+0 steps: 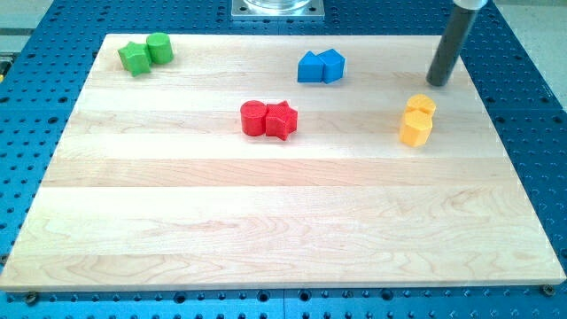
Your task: Move blue blocks towards top center
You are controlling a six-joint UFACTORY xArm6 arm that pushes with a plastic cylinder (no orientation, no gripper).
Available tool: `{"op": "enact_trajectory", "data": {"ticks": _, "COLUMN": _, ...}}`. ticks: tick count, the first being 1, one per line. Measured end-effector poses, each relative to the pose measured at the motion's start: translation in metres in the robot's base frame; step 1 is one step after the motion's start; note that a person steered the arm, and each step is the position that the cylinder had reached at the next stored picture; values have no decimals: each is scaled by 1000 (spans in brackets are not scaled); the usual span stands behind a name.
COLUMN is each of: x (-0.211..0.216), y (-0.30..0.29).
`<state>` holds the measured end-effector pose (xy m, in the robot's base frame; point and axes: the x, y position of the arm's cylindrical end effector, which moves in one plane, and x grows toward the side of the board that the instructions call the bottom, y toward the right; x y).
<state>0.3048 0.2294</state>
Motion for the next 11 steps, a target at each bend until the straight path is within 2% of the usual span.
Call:
{"op": "enact_trajectory", "data": {"ticks": 2, "x": 0, "y": -94}}
{"op": "enact_trajectory", "data": {"ticks": 5, "x": -59, "y": -171}}
{"op": "enact_trajectory", "data": {"ticks": 6, "x": -64, "y": -199}}
{"op": "enact_trajectory", "data": {"ticks": 7, "x": -54, "y": -131}}
{"op": "enact_trajectory", "data": {"ticks": 8, "x": -11, "y": -136}}
{"op": "enact_trajectory", "data": {"ticks": 9, "x": -17, "y": -197}}
{"op": "enact_trajectory", "data": {"ticks": 10, "x": -8, "y": -220}}
{"op": "enact_trajectory", "data": {"ticks": 11, "x": 17, "y": -219}}
